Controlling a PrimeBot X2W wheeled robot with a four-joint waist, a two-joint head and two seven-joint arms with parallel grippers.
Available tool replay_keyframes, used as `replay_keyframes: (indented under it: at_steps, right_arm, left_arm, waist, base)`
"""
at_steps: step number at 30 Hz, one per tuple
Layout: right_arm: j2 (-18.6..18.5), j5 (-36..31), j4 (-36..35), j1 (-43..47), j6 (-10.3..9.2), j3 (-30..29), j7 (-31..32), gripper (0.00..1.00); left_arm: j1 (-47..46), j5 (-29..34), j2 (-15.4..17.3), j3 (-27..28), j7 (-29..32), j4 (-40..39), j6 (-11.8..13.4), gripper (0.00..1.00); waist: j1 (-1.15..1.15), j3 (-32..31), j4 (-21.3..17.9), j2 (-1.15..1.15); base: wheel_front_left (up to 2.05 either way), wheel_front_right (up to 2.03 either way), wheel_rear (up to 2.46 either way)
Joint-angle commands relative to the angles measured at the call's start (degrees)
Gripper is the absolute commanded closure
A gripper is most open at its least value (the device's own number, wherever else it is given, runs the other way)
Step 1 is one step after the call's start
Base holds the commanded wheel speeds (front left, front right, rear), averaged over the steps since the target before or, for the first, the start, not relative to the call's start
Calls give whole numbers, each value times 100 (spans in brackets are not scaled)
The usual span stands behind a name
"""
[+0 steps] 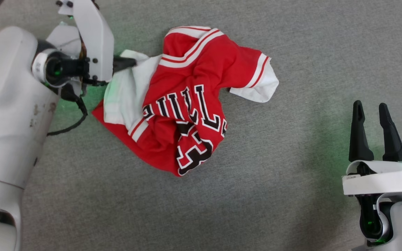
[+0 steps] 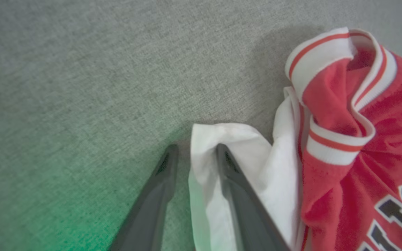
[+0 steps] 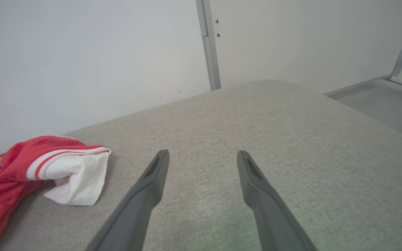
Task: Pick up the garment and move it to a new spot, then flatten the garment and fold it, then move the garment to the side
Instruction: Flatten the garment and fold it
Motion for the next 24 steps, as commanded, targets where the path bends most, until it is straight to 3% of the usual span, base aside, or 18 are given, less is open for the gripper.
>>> replay_keyframes:
  at_steps: [1, 6, 13, 18, 24]
  right_arm:
    - [18, -29, 3, -93, -8, 21, -2, 0]
    - [19, -100, 5, -77, -8, 13, -2, 0]
    - [-20, -172, 72, 37, -8, 85, -2, 0]
    - [-29, -191, 73, 99, -8, 84, -2, 0]
    - [-50, -151, 65, 138, -8, 79, -2, 0]
  left_arm:
    - [311, -177, -112, -95, 1, 118, 14, 100]
    - [270, -352, 14, -48, -188, 24, 14, 100]
    - [207, -281, 483, -41, -800, 22, 13, 100]
    - [114, -41, 957, 19, -1257, 265, 37, 100]
    - [266, 230, 1257, -33, -1658, 624, 173, 100]
  waist:
    - [0, -42, 106, 0]
    - [0, -207, 327, 0]
    - [0, -524, 641, 0]
    - [0, -599, 715, 0]
    - [0, -585, 709, 0]
  base:
    - [0, 0, 0]
    - [0, 0, 0]
    - [0, 0, 0]
    - [0, 0, 0]
    - [0, 0, 0]
